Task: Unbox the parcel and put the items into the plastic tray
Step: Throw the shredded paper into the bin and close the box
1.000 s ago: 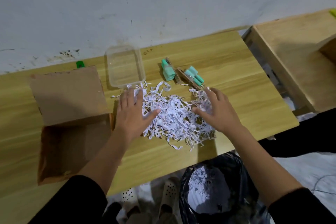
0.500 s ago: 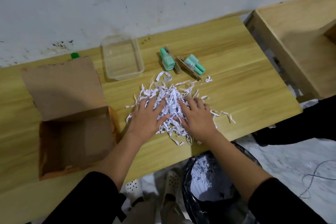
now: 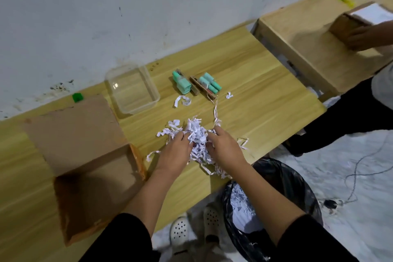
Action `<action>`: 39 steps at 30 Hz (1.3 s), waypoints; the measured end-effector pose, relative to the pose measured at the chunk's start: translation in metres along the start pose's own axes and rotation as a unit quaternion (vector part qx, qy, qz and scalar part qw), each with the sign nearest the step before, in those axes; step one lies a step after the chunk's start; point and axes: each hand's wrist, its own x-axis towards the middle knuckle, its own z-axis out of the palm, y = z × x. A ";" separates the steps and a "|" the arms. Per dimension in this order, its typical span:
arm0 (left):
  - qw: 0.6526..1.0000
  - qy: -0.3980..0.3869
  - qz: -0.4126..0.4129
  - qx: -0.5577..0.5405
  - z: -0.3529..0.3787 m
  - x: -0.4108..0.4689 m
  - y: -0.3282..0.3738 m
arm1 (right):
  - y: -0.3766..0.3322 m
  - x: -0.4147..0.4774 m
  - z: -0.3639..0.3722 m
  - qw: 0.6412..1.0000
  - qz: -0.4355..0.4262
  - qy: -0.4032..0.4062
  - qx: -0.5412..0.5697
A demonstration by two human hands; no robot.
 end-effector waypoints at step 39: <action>0.925 -0.287 0.249 0.011 0.182 -0.055 0.250 | 0.219 -0.275 0.001 0.897 0.397 -0.018 0.191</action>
